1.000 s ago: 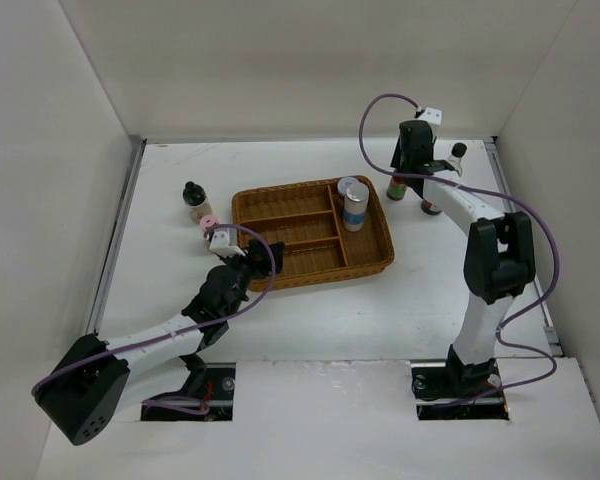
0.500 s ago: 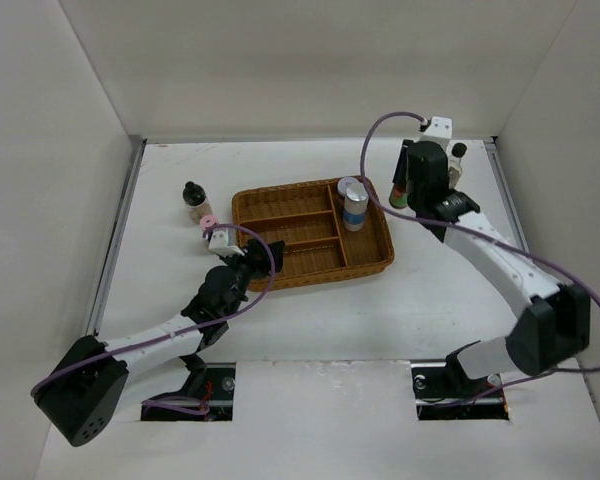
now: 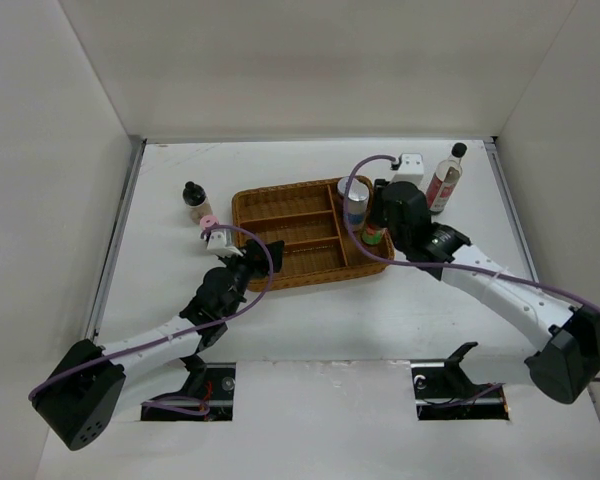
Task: Organize the condiment bottles
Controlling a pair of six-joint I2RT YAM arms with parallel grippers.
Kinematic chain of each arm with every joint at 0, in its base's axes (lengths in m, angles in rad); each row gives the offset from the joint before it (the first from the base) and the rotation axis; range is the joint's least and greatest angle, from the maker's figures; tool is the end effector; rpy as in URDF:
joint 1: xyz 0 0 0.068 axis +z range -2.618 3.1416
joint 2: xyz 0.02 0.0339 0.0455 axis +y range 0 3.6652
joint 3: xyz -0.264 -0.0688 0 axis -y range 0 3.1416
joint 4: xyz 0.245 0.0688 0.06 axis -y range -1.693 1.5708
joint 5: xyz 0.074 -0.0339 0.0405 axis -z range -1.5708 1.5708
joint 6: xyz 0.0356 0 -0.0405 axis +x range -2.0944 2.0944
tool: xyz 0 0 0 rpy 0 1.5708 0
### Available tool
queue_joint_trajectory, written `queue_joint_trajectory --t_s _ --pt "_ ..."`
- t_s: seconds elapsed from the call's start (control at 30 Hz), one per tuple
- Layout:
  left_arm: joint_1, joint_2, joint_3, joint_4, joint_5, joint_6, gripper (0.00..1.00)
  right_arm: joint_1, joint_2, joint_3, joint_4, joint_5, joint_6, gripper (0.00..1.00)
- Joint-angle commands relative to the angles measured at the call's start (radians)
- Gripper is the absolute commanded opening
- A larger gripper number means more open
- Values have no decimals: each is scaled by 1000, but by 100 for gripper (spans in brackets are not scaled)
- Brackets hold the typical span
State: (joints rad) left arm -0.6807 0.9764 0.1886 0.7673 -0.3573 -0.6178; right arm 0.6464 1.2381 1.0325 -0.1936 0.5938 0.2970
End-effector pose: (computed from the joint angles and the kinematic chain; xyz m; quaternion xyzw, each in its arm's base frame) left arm 0.1593 -0.1129 0.1987 -0.1022 0.7065 -0.3153 0.6253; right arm 0.2365 0.1535 0.3315 0.0208 0.8128 0.0231 0.5817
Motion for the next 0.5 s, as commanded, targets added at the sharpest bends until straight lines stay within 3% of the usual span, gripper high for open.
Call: queue_joint_trajectory --t_s 0.0,0.47 --pt "2 -10 -6 46 12 -10 72 22 17 18 163 8 40 32" --pt "0 -2 -5 47 14 -10 73 31 167 21 267 23 17 32"
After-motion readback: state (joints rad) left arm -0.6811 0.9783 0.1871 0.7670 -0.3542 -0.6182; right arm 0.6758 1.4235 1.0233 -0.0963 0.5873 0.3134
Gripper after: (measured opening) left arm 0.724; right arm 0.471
